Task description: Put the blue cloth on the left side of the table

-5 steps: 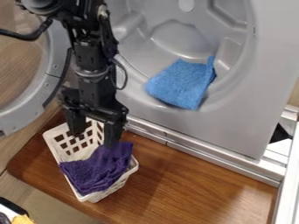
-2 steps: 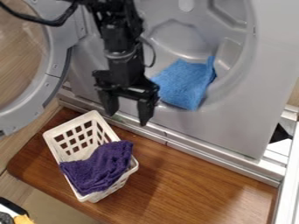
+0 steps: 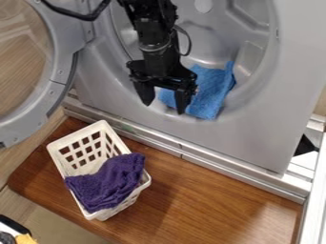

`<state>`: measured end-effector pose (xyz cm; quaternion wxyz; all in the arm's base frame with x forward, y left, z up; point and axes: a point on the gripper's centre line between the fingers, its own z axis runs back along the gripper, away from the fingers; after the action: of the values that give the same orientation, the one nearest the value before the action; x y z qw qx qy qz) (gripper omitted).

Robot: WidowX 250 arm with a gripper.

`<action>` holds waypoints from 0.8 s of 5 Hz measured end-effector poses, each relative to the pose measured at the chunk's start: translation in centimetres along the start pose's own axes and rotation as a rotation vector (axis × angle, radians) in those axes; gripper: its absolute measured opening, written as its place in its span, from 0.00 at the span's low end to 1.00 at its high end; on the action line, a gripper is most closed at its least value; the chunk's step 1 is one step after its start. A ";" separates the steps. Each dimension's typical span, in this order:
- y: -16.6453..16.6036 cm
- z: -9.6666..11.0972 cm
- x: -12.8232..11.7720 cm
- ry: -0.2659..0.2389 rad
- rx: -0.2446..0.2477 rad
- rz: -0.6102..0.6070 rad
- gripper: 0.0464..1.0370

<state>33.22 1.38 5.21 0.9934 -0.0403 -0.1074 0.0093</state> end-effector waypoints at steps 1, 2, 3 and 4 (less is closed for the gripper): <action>-0.2 -0.9 1.8 -0.035 -0.027 -0.006 0.96; -0.6 -2.7 2.3 -0.032 -0.075 -0.022 0.91; -0.3 -3.5 2.2 -0.012 -0.065 -0.015 0.63; -0.1 -3.6 2.0 -0.005 -0.047 -0.012 0.35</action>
<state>35.99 1.03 2.12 0.9919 -0.0627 -0.1103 0.0009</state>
